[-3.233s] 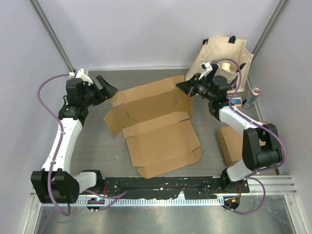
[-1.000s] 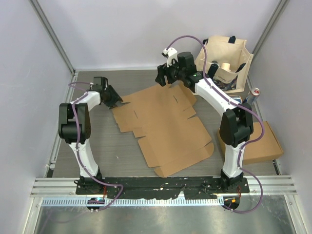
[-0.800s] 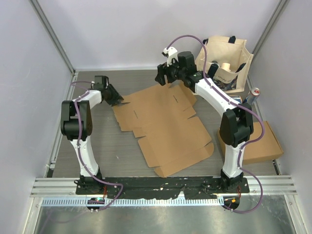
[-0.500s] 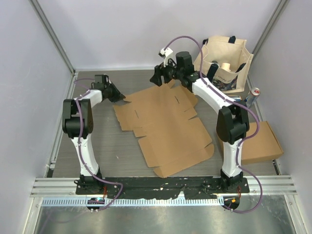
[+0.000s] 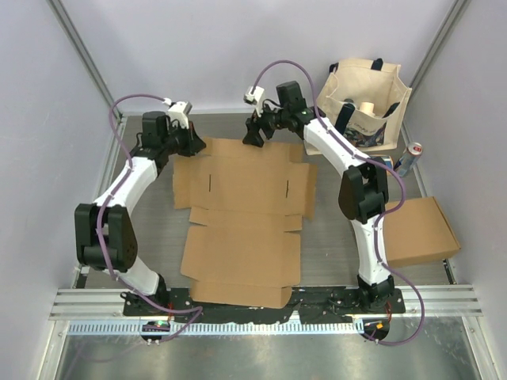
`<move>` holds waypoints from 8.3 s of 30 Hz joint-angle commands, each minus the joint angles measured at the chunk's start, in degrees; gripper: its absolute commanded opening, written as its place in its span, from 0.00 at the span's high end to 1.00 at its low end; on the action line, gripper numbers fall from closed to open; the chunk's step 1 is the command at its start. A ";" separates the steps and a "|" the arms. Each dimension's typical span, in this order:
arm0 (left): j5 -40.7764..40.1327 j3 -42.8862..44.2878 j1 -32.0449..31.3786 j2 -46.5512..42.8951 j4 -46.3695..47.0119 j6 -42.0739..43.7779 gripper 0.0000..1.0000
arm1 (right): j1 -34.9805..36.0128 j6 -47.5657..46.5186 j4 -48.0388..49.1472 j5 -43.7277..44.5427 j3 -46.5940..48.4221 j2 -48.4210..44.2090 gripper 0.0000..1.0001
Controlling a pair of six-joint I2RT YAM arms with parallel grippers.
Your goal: Fold the paper box
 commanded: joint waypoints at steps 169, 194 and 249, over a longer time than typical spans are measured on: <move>-4.15 -18.46 -4.91 -13.20 17.17 -30.95 0.98 | 22.16 -33.87 44.94 50.46 -46.65 -26.06 0.99; -11.71 -34.89 -11.60 -22.25 26.32 -32.18 0.62 | 28.23 -38.27 59.97 55.66 -68.35 -29.66 0.96; -35.39 -47.21 -18.80 -29.13 42.72 -13.49 0.37 | 26.38 -43.28 60.68 42.04 -71.70 -30.63 0.99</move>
